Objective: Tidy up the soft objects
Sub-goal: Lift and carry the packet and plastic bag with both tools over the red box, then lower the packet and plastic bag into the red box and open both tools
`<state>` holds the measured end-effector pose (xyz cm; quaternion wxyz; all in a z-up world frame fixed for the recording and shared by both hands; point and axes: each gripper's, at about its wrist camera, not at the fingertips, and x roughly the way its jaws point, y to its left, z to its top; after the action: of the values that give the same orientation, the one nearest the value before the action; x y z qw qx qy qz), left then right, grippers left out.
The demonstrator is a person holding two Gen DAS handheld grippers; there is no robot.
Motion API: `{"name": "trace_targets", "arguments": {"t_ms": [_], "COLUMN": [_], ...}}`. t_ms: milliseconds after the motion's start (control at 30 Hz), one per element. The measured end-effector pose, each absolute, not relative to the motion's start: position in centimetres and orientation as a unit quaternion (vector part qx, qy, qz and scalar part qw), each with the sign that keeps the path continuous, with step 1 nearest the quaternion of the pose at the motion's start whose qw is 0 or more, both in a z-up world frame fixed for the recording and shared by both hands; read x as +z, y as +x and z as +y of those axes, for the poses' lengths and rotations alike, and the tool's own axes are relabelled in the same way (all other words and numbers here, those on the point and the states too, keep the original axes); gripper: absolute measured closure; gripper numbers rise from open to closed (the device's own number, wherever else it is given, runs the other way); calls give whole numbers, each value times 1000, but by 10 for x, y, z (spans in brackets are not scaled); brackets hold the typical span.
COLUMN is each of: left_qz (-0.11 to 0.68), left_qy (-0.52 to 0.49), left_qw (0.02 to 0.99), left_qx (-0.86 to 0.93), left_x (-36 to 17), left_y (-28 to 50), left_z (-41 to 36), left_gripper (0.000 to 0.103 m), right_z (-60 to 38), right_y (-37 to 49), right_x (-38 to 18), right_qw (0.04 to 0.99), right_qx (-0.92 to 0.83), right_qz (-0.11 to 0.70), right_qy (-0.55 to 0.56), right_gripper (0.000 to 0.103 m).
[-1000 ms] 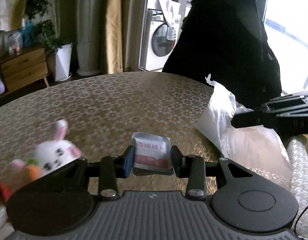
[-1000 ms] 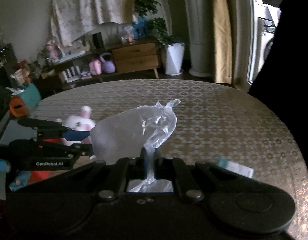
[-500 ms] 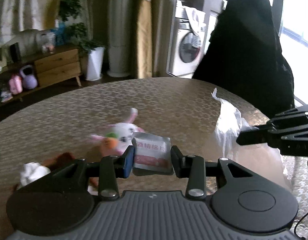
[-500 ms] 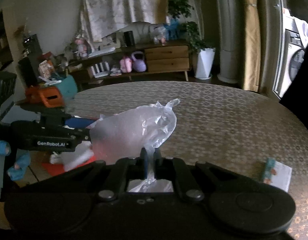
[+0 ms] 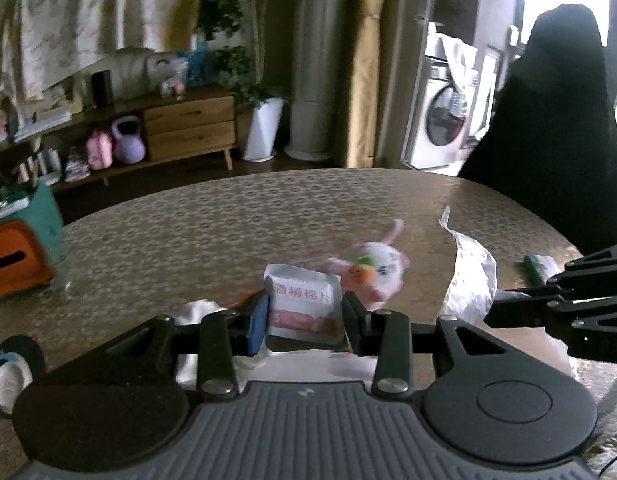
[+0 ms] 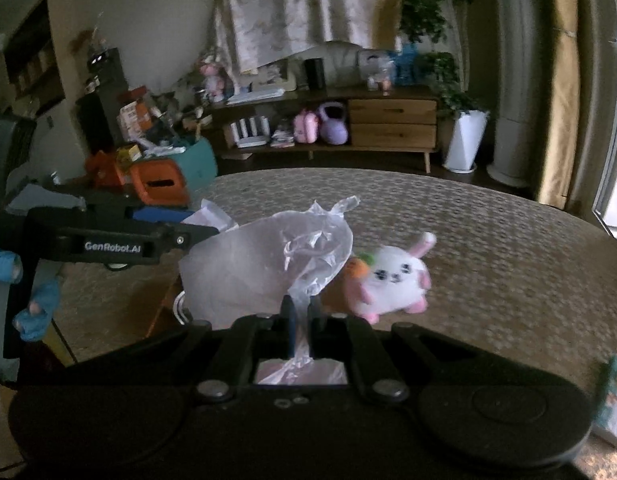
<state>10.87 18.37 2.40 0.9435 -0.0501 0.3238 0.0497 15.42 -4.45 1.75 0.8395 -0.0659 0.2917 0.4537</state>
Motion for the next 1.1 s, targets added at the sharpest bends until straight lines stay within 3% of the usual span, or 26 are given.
{"name": "trace_targets", "arguments": {"t_ms": [533, 1100], "left_qz": [356, 400], "left_qy": [-95, -88], "left_qw": [924, 908], "left_qx": [104, 86], "left_x": [-37, -87], "left_y": [125, 152], "left_z": [259, 249], "left_gripper": [64, 64], "right_z": [66, 92], "right_y": [162, 165], "right_x": [-34, -65], "right_qw": [816, 806], "right_qx": [461, 457], "right_qz": [317, 338], "right_qy": [-146, -166], "right_gripper": [98, 98]}}
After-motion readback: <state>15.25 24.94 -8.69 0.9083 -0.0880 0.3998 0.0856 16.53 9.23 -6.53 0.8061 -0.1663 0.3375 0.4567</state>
